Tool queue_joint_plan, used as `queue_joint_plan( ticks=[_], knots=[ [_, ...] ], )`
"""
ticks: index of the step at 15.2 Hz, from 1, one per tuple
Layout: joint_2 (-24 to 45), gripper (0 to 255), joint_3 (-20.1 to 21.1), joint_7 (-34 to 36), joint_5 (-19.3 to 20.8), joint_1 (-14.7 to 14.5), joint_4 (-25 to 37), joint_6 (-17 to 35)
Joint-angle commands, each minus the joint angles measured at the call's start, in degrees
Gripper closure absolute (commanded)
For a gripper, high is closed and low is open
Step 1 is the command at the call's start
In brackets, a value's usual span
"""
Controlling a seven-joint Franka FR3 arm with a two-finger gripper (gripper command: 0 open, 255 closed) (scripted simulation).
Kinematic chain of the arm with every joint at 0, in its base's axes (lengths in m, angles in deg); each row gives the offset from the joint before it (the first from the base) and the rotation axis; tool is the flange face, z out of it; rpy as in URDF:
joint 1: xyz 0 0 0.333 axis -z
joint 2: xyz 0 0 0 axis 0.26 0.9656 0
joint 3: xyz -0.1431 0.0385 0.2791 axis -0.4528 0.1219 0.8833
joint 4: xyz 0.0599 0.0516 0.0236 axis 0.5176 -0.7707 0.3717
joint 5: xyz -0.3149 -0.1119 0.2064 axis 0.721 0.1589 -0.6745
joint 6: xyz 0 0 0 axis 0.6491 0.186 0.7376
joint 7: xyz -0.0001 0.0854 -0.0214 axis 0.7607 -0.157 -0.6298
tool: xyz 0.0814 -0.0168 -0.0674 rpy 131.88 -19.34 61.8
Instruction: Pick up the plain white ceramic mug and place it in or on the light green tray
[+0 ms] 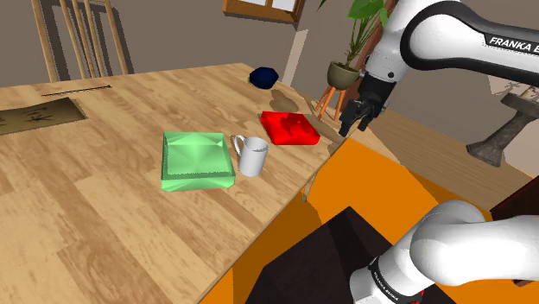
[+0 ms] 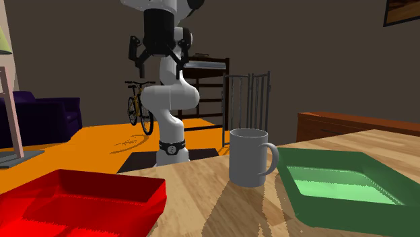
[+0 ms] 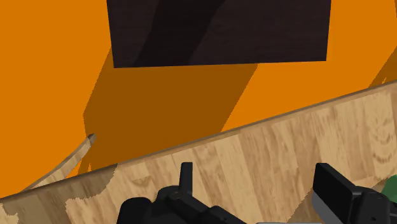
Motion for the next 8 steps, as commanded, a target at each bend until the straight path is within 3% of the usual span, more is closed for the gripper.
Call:
queue_joint_plan(
  ticks=[1,8],
  knots=[
    [0.0,0,0.0,0.0,0.0,0.0,0.0,0.0],
    [12.04,0,5.5,8.9,-4.28,-1.5,3.4,7.63]
  ],
)
